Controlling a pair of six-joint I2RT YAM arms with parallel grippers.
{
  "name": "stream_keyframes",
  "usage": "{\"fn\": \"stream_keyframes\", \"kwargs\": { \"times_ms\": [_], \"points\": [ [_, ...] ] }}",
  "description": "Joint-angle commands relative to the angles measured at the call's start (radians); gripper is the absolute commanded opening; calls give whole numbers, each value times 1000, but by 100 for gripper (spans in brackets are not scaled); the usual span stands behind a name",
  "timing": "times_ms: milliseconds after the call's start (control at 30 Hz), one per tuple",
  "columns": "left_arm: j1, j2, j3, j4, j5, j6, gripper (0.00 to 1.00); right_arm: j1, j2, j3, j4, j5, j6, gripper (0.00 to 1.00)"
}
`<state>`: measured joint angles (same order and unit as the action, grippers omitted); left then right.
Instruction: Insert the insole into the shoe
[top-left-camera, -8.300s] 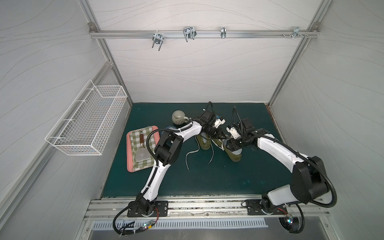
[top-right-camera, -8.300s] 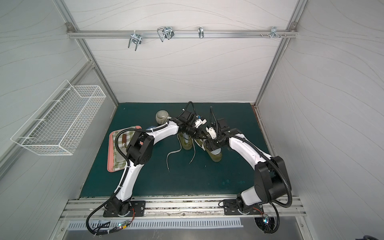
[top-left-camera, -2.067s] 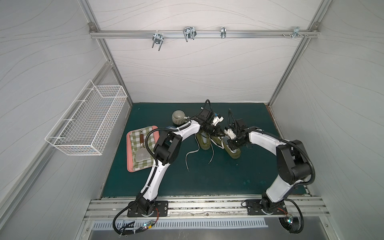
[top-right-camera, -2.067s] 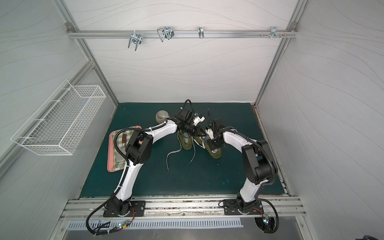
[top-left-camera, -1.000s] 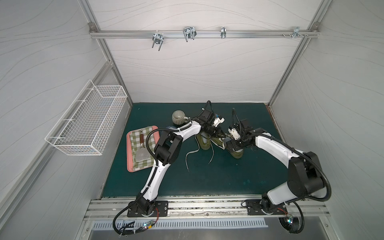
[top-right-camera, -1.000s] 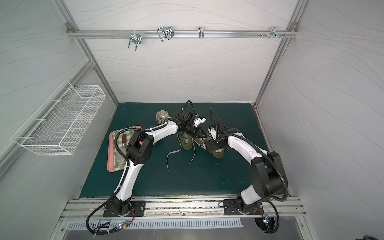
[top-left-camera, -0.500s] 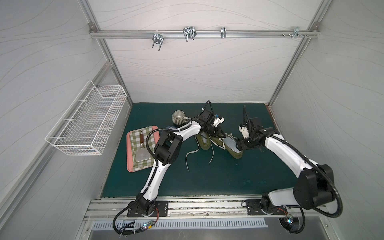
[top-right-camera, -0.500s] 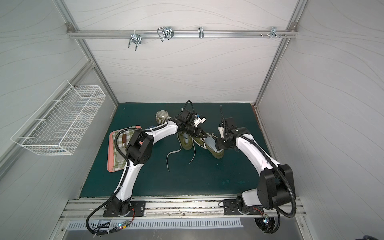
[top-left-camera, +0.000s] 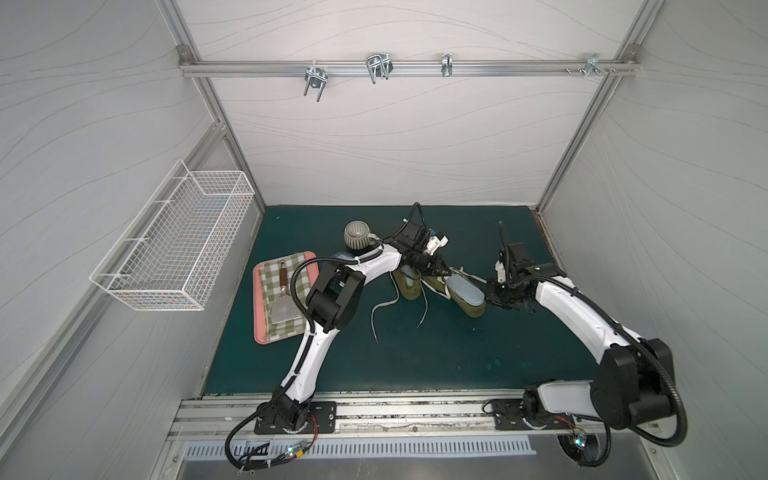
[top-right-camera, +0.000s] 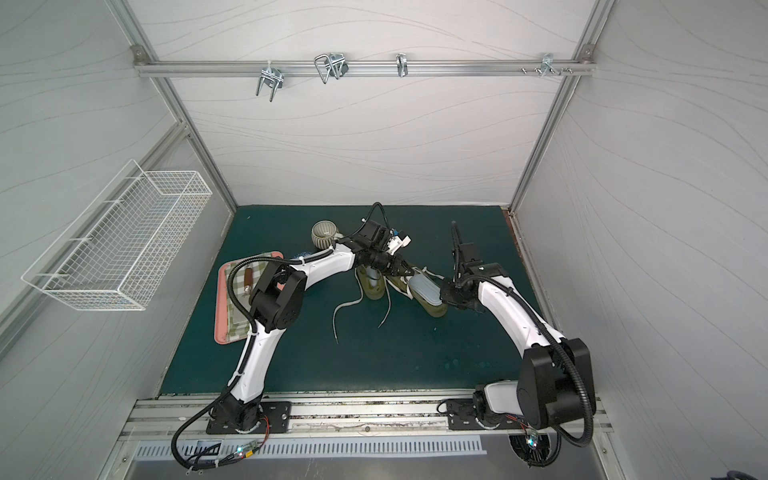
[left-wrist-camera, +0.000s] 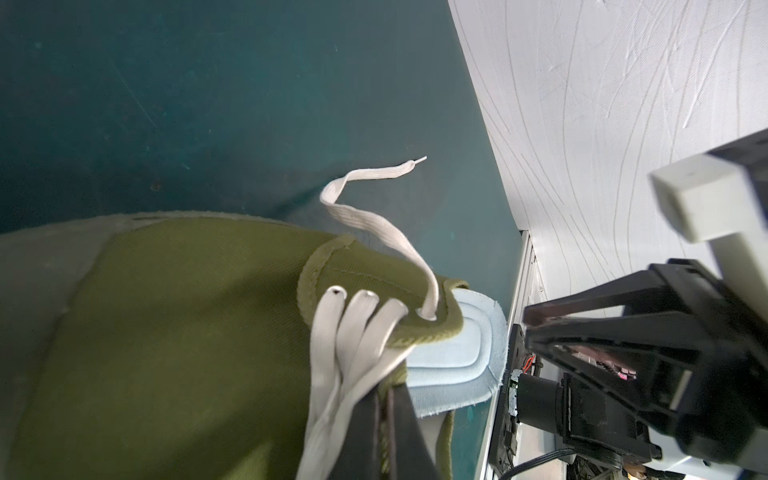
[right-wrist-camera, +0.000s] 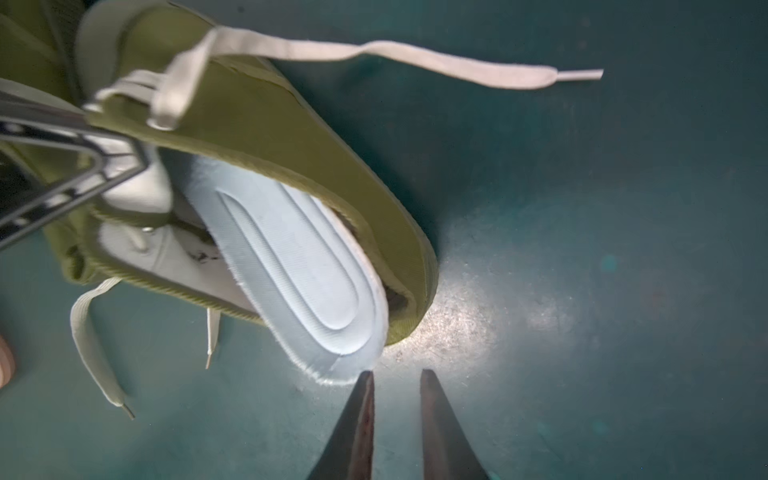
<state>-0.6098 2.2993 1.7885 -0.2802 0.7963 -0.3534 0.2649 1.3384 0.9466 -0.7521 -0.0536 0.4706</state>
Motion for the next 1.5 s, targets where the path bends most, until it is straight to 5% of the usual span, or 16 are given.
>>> {"fn": "stream_keyframes", "kwargs": {
  "times_ms": [0,467,800,1000,1467],
  "points": [
    [-2,-43,-5,39,-5,-6,0,-1,9,-26,41,-28,63,23],
    [-3,-47,-5,36,-5,-4,0,0,-3,-54,96,-50,108,29],
    [-5,-47,-5,36,-9,-4,0,-3,74,-51,141,-112,125,20],
    [-10,-44,-4,36,-8,-4,0,-1,66,-56,172,-152,149,0],
    [-15,-41,-10,35,-5,-6,0,1,228,22,271,-205,190,0]
  ]
}}
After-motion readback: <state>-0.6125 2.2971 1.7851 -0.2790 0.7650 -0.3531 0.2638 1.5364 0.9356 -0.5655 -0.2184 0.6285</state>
